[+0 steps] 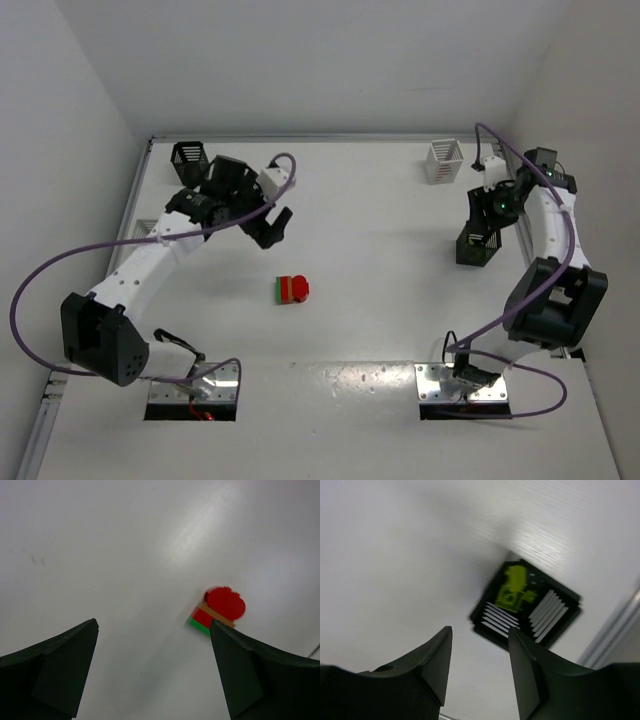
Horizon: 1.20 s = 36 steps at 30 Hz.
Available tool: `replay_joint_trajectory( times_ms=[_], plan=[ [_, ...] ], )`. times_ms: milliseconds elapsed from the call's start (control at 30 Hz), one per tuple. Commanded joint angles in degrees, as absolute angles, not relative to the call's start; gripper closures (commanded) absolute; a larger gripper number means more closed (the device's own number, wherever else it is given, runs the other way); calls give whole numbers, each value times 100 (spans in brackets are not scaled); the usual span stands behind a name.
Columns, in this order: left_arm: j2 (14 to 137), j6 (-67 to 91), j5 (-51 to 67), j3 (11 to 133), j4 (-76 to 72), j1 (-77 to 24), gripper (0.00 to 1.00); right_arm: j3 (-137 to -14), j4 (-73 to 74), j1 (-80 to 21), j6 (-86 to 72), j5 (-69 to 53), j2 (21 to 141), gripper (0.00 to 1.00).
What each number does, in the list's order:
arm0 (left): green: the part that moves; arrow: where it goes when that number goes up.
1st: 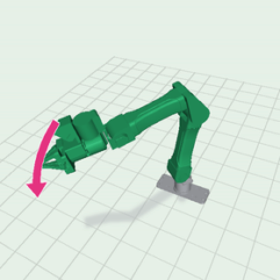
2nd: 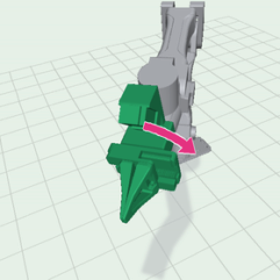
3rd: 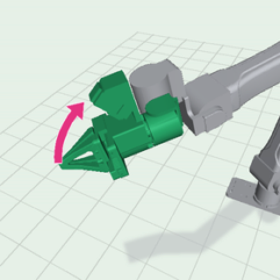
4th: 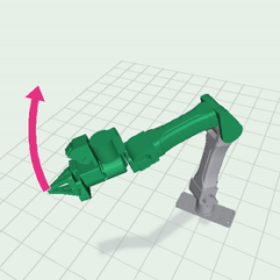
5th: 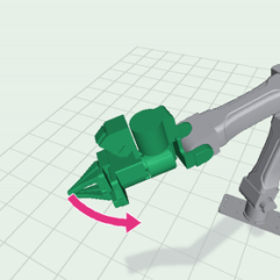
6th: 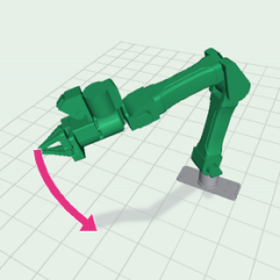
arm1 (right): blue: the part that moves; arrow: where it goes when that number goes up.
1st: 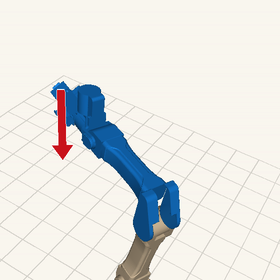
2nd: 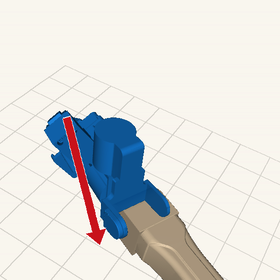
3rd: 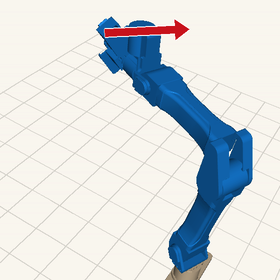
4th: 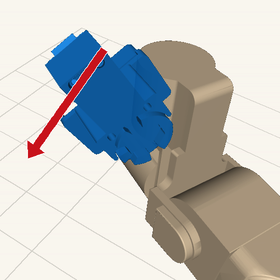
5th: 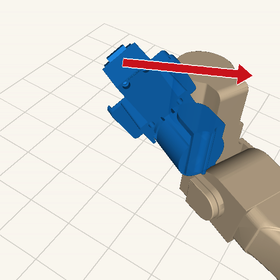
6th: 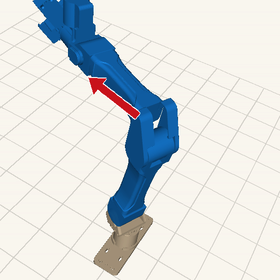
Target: Sort the legos into containers by color
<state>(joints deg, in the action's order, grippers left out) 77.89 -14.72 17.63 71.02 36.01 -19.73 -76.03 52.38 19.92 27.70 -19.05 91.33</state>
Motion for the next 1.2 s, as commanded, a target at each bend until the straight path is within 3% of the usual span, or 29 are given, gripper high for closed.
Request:
replay_joint_trajectory(
  times_ms=[0, 200, 467, 800, 1167],
  plan=[
    [7479, -2592, 2022, 6908, 4516, -2407, 0, -7349, 5721, 1776, 3120, -3136, 8675, 51],
    [7304, -2698, 2021, 6364, 4693, -2522, 0, -6864, 5485, 1214, 2743, -3779, 8279, 46],
    [6882, -3557, 1503, 5336, 4210, -3067, 0, -7312, 5600, 712, 2207, -3393, 8596, 44],
    [6504, -4507, 2522, 4053, 2611, -2716, 0, -7260, 5265, 484, 1600, -3549, 8728, 36],
    [6785, -4148, 2769, 3867, 1775, -2531, 0, -6926, 4439, 149, 984, -3604, 8780, 33]
  ],
)
